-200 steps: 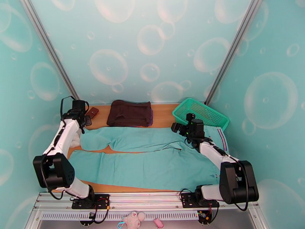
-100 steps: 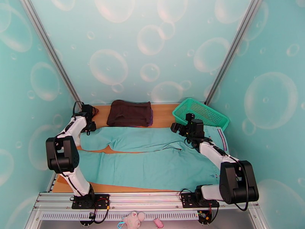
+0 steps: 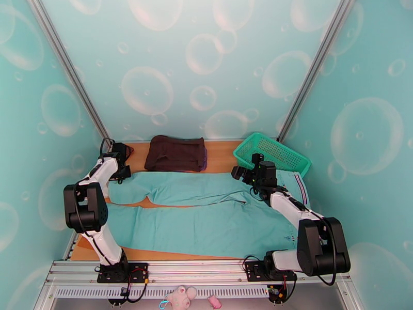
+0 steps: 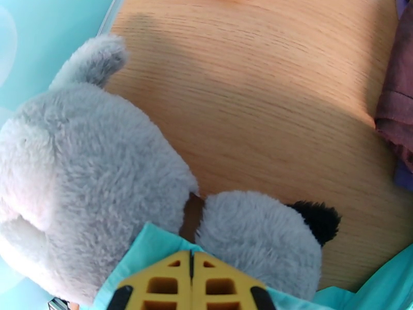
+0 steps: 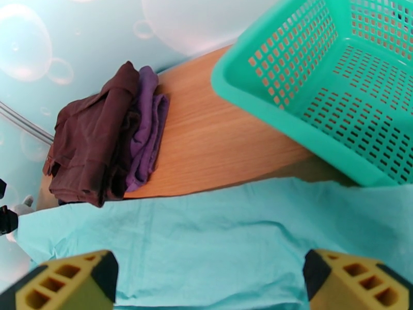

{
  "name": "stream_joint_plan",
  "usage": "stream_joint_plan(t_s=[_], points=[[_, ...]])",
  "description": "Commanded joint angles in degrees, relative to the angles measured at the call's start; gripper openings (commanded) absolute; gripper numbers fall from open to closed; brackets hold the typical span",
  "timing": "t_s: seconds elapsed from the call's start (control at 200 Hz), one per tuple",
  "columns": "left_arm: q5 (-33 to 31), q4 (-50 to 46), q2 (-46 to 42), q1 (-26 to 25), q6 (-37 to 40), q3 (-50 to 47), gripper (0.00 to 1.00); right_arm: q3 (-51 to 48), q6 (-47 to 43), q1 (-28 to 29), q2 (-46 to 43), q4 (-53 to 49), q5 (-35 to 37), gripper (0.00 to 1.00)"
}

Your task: Fold and stack the trousers

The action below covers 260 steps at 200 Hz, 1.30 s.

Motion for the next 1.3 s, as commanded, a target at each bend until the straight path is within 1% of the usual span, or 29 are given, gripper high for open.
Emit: stream_joint_plan(t_s=[0.0, 0.12, 0.215, 0.3, 0.35, 0.365, 0.415, 0.435, 0.455, 0.515, 0.595, 0.66, 0.735, 0.825, 0.95, 1.02, 1.06, 1.14, 1.22, 1.27, 1.28, 1.295], points=[[-0.15, -0.50, -3.58, 0.10, -1.64, -0.35, 0.00, -0.27, -0.25, -0.35, -1.04, -0.09, 0.04, 0.99], [1.82, 1.91, -9.98, -0.13, -2.61, -1.05, 0.00, -0.20, -0.29, -0.34, -0.94, -0.16, 0.35, 0.99], [4.74, 4.02, -15.21, -0.17, -3.11, -2.36, 0.00, -0.27, -0.16, -0.38, -0.80, -0.02, 0.23, 0.99], [6.39, 4.48, -17.47, -0.17, -3.05, -3.40, 0.00, -0.27, -0.08, -0.37, -0.65, 0.24, -0.08, 0.99], [8.27, 4.20, -16.85, -0.17, -1.86, -3.68, 0.00, -0.35, -0.09, -0.31, -0.44, 0.43, -0.26, 0.99], [8.58, 3.94, -16.38, -0.17, -1.43, -3.50, 0.05, -0.36, -0.07, -0.36, -0.33, 0.53, -0.27, 0.99], [7.52, 2.61, -13.87, -0.28, -0.40, -2.37, 0.38, -0.36, 0.08, -0.36, 0.05, 0.78, -0.48, 0.99], [6.39, 2.04, -12.54, -0.42, -0.07, -1.78, 0.46, -0.36, 0.11, -0.35, 0.24, 0.87, -0.57, 0.99], [5.18, 1.37, -11.23, -0.71, 0.35, -1.15, 0.51, -0.28, 0.19, -0.35, 0.37, 0.89, -0.74, 0.99], [0.48, 0.06, -7.30, -1.52, 1.11, 0.65, 0.56, -0.10, 0.17, -0.35, 0.81, 0.71, -1.20, 0.99], [-4.58, -0.92, -2.92, -1.86, 1.44, 2.34, 0.56, -0.26, 0.19, -0.35, 0.74, 0.95, -1.41, 0.99], [-6.86, -0.86, -0.91, -1.79, 1.57, 2.64, 0.56, -0.33, 0.19, -0.35, 0.45, 0.89, -1.32, 0.99], [-7.42, -0.52, 0.66, -1.76, 1.88, 2.11, 0.56, -0.36, 0.06, -0.35, 0.46, 1.04, -1.23, 0.99], [-7.00, -0.48, 1.79, -1.75, 2.03, 1.43, 0.55, -0.27, 0.10, -0.35, 0.78, 1.05, -1.36, 0.99], [-8.01, -1.64, 3.45, -1.73, 1.58, 1.11, 0.55, -0.27, 0.10, -0.35, 1.26, 1.30, -1.34, 0.99], [-6.99, -1.97, 4.17, -1.75, 1.56, 0.93, 0.52, -0.14, 0.10, -0.35, 1.30, 1.37, -1.45, 0.99], [-6.35, -2.22, 4.52, -1.73, 1.43, 0.95, 0.46, -0.18, -0.04, -0.32, 1.35, 1.32, -1.49, 0.99], [-5.64, -2.71, 5.24, -1.75, 1.10, 1.11, 0.33, -0.11, -0.14, -0.44, 1.35, 1.01, -1.17, 0.99], [-4.21, -2.98, 5.60, -1.66, 1.14, 1.20, 0.16, -0.10, -0.23, -0.42, 1.09, 0.79, -0.91, 0.99], [-3.53, -2.99, 5.73, -1.57, 0.77, 1.28, 0.02, -0.10, -0.31, -0.41, 1.01, 0.75, -0.80, 0.99], [-3.43, -2.99, 5.67, -1.55, 0.76, 1.19, 0.00, -0.10, -0.33, -0.50, 0.98, 0.64, -0.80, 0.99], [-3.25, -2.89, 5.65, -1.57, 0.67, 1.20, 0.00, -0.10, -0.33, -0.52, 1.00, 0.57, -0.72, 0.99]])
